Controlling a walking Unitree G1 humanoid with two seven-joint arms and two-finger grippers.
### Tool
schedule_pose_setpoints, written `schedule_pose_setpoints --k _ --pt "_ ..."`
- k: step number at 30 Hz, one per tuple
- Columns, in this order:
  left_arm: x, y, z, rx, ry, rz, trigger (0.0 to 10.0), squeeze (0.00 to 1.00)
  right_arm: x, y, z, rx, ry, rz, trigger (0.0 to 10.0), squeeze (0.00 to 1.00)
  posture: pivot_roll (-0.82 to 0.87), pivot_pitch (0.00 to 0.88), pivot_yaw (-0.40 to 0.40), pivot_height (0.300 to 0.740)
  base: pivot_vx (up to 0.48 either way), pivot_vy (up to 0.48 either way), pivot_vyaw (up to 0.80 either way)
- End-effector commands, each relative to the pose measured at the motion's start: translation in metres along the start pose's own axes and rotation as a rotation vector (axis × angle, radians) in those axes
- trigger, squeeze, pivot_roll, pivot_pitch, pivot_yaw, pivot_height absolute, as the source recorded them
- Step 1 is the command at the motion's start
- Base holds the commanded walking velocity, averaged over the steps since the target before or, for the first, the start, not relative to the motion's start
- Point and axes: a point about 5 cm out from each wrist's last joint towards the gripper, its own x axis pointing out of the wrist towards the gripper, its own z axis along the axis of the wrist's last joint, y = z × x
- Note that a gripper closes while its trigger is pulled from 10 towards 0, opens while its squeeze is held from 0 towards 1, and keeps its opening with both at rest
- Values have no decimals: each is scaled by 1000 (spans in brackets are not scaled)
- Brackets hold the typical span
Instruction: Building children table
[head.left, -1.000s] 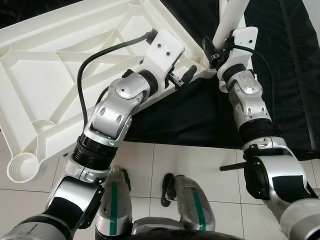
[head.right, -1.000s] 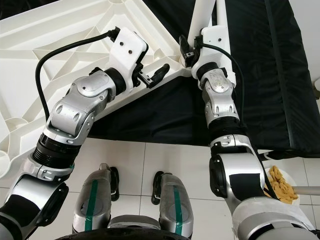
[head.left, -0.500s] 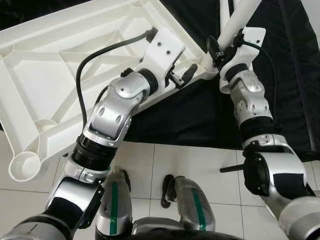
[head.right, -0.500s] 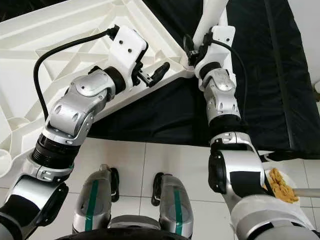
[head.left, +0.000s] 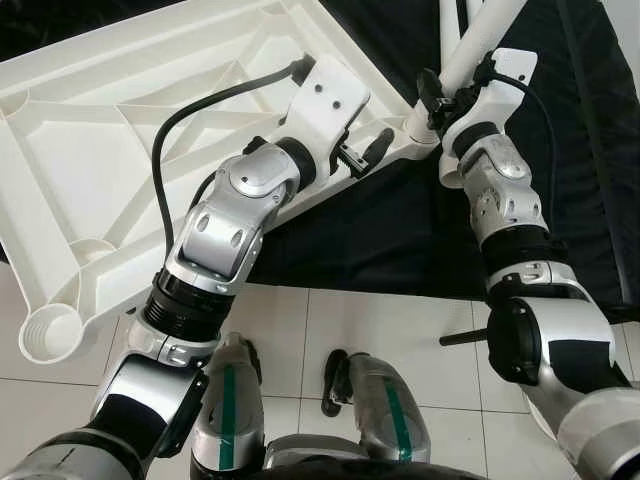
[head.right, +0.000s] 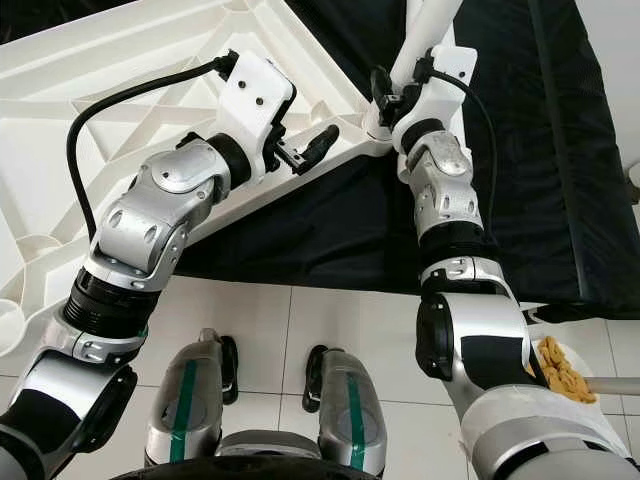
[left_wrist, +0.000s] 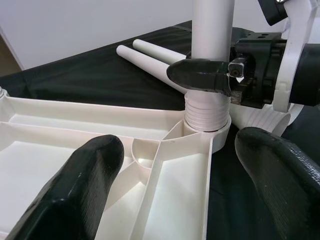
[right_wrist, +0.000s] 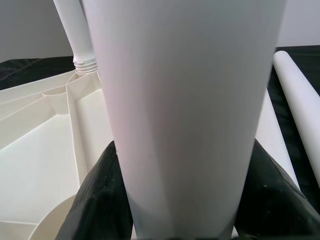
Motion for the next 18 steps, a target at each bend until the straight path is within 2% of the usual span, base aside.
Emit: schedule_pose_setpoints --k 1,10,18 --pt "-1 -1 1 8 2 21 10000 0 -16 -7 -50 25 233 -42 10000 0 115 105 -65 740 0 0 0" --pt "-2 -1 1 6 3 29 10000 0 -23 -4 -54 -21 194 -24 10000 0 119 110 -74 740 0 0 0" --pt "-3 -1 1 3 4 33 10000 0 -29 -4 -57 -9 155 -32 10000 0 119 111 -77 740 0 0 0"
